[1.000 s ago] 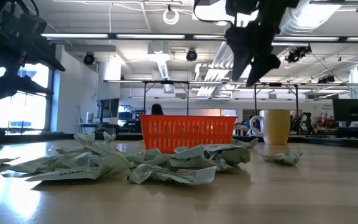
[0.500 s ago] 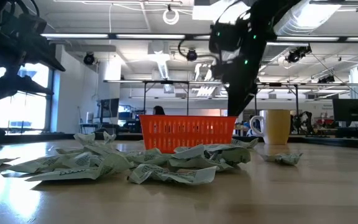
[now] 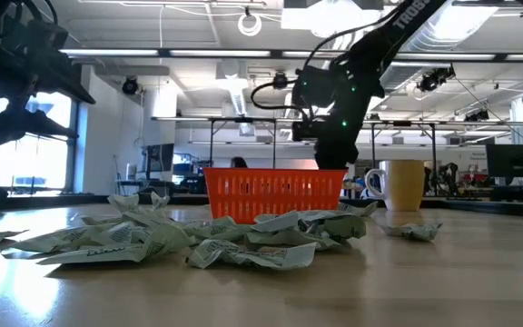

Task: Pick and place Stevia / Truvia into bins
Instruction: Put the stevia packet into the orange bin

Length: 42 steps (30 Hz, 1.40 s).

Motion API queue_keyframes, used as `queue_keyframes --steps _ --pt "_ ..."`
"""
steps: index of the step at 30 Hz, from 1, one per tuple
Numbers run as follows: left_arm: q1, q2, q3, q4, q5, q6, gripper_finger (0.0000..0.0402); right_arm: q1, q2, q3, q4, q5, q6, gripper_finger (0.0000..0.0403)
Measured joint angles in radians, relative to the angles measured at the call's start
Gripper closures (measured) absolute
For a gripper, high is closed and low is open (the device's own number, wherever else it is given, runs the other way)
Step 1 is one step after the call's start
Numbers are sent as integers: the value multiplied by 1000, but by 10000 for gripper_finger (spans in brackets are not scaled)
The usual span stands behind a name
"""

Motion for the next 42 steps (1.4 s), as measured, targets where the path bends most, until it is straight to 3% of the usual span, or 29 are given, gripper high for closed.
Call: queue_keyframes --steps 12,21,29,35,42 --pt "0 0 0 -31 -1 -6 85 -36 77 3 9 -43 5 276" --pt "0 0 0 -30 -1 -28 85 -59 80 2 25 -43 214 392" --pt "0 0 0 -32 -5 -29 85 -59 49 32 73 -31 335 400" --pt "0 0 0 -37 -6 -30 85 -59 -7 167 54 -25 315 401" --pt "0 0 0 -36 -56 -30 85 -31 -50 361 -111 -119 247 402"
